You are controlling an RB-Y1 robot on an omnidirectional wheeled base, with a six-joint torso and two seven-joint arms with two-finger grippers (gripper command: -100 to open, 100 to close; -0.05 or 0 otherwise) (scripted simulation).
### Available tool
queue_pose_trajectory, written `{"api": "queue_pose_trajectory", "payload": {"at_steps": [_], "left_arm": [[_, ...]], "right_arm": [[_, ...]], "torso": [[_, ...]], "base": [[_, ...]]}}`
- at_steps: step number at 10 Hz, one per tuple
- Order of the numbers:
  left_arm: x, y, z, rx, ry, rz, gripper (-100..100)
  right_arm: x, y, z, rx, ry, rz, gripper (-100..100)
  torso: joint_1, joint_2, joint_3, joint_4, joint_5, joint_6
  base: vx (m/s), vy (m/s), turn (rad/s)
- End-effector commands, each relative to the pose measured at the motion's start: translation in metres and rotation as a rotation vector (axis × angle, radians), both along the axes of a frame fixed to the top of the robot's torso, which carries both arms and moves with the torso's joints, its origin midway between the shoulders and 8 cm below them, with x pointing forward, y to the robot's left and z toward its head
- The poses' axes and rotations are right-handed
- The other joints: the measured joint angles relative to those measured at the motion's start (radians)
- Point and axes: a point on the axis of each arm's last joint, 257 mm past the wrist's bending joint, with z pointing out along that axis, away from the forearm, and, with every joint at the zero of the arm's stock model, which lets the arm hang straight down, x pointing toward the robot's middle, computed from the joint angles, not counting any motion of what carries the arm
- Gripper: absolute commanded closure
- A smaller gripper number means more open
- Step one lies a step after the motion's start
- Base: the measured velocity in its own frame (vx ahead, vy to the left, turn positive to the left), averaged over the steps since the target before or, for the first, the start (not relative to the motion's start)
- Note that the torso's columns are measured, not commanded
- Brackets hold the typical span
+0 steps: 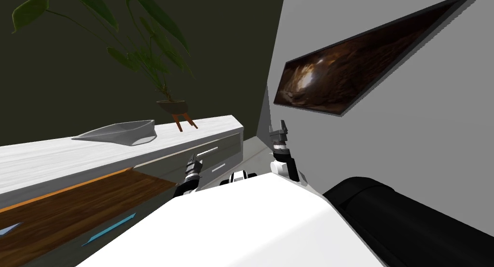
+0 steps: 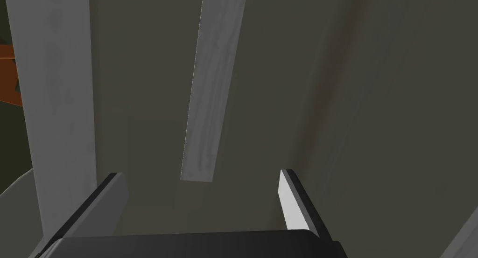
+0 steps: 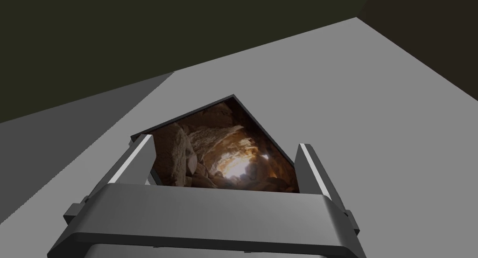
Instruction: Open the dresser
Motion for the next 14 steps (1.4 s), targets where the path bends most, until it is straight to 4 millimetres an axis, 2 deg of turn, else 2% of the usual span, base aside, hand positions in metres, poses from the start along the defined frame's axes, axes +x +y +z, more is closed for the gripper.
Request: {"api": "queue_pose_trajectory", "payload": {"at_steps": [1,2,7,13,14], "left_arm": [[0.000,0.002,0.002,0.002,-0.001,0.002,-100],[0.000,0.002,0.002,0.002,0.000,0.002,100],[-0.008,-0.001,0.010,0.003,-0.007,-0.002,100],[-0.014,-0.004,0.006,0.002,0.005,-0.006,100],[-0.019,-0.003,0.008,-0.001,0.012,-0.004,-100]], "right_arm": [[0.000,0.000,0.000,0.000,0.000,0.000,0],[0.000,0.000,0.000,0.000,0.000,0.000,0],[0.000,0.000,0.000,0.000,0.000,0.000,0],[0.000,0.000,0.000,0.000,0.000,0.000,0],[0.000,0.000,0.000,0.000,0.000,0.000,0]], "torso": [[0.000,-0.005,-0.003,-0.001,0.000,0.000],[-0.001,-0.003,-0.002,-0.001,0.000,0.000],[-0.004,0.002,0.001,0.001,-0.001,-0.001],[-0.003,0.001,0.001,0.001,-0.001,-0.001],[0.000,-0.004,-0.003,0.001,-0.002,-0.001]], "base": [[0.057,0.014,-0.005],[0.008,0.003,0.001],[-0.152,-0.058,0.006],[-0.144,-0.055,0.005],[-0.012,-0.010,-0.013]]}}
